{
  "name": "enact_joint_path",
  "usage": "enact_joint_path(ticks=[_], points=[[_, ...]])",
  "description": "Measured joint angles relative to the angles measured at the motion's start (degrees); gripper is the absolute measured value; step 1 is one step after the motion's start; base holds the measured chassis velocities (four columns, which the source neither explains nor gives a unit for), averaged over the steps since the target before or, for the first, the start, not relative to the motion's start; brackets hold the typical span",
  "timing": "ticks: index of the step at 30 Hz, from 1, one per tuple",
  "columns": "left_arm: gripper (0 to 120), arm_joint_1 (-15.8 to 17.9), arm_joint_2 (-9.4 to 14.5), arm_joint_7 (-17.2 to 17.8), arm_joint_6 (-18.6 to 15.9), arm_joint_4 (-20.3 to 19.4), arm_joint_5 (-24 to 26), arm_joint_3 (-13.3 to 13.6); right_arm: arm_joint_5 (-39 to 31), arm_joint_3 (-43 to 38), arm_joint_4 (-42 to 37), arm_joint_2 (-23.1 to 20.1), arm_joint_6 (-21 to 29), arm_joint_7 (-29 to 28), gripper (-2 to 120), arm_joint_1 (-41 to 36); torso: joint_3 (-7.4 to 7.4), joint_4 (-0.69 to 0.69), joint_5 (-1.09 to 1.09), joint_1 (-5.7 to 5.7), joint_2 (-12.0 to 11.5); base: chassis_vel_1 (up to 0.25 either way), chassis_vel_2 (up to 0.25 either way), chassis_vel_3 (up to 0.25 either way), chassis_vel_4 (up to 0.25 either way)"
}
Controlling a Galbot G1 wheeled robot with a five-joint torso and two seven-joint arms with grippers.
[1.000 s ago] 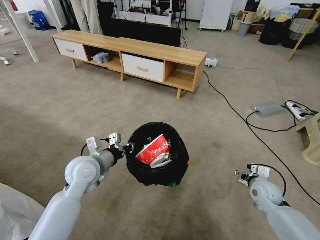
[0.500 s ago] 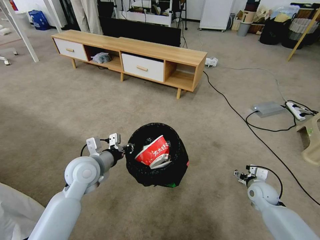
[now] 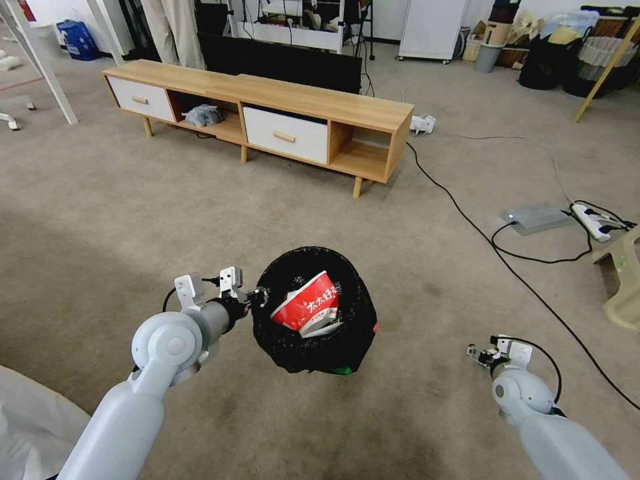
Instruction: Pick up the trash bin and place the garbage on the floor into it.
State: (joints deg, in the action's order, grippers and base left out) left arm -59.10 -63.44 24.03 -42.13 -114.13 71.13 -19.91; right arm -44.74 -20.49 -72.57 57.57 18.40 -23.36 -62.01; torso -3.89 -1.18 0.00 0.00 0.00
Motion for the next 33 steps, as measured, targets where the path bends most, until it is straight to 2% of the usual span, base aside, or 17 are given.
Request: enact_joint_path(ticks=[27, 30, 32, 33], points=[[1, 0.52, -0.21, -0.56, 0.00, 1.16, -0.37, 0.45, 3.03, 0.41, 5.45, 1.53, -1.73, 2.47, 100, 1.14, 0.00, 0.00, 0.00, 0.00, 0.00, 0.000, 0.000, 0.000, 0.000], [1, 0.53, -0.22, -0.62, 0.00, 1.17, -0.41, 0.46, 3.51, 0.41, 6.05, 1.79, -2.02, 2.84, 99, 1.18, 0.00, 0.00, 0.00, 0.00, 0.00, 0.000, 0.000, 0.000, 0.000], [1, 0.56, -0.22, -0.65, 0.00, 1.20, -0.43, 0.48, 3.76, 0.39, 6.41, 1.84, -2.16, 3.06, 90, 1.24, 0.00, 0.00, 0.00, 0.00, 0.00, 0.000, 0.000, 0.000, 0.000], [1, 0.56, -0.22, -0.65, 0.00, 1.20, -0.43, 0.48, 3.76, 0.39, 6.41, 1.84, -2.16, 3.06, 90, 1.24, 0.00, 0.00, 0.00, 0.00, 0.00, 0.000, 0.000, 0.000, 0.000]])
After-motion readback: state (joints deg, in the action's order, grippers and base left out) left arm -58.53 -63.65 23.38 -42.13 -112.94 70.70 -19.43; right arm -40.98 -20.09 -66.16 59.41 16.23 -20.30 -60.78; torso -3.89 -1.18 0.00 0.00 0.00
